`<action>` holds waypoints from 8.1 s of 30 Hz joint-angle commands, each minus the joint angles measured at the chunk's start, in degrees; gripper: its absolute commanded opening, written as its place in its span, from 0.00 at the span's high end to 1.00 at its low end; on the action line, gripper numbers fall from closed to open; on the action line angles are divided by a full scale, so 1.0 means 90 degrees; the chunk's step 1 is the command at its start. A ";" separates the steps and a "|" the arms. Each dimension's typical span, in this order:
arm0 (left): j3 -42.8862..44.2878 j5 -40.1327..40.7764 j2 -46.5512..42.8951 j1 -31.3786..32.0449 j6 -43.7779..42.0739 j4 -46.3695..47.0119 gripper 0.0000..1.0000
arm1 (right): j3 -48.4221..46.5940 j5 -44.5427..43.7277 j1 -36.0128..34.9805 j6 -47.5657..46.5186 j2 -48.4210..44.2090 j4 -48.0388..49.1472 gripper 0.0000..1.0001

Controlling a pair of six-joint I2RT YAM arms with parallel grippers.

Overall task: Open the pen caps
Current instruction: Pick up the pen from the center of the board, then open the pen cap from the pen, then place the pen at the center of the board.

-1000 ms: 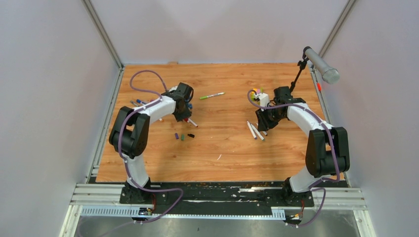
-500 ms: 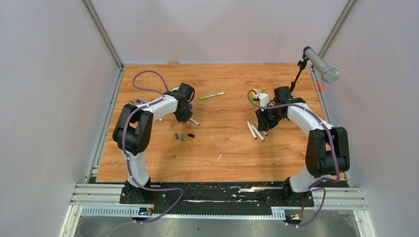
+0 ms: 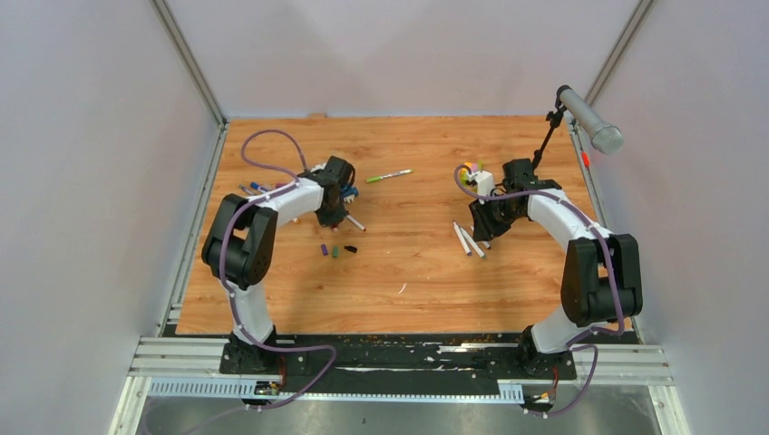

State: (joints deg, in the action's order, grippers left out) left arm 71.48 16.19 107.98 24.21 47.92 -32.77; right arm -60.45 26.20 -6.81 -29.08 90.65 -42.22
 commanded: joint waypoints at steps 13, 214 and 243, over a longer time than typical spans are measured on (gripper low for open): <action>-0.2645 -0.0636 -0.4110 -0.0063 -0.1530 0.1666 1.00 | -0.0237 0.1196 0.0034 -0.0576 -0.0482 -0.0296 0.71; -0.5901 -0.4088 -0.3483 0.4003 0.0362 0.7556 1.00 | -0.2206 0.0018 -0.0972 0.4701 -0.0459 0.4577 1.00; -0.4002 -0.0681 -0.4726 0.2917 -0.1568 0.3103 1.00 | 0.0373 -0.1841 -0.0464 -0.0816 -0.0679 0.1110 0.97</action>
State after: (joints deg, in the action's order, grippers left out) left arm 32.86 7.94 63.20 50.76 32.67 -3.38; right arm -54.52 15.94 -11.14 -33.15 80.31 -29.21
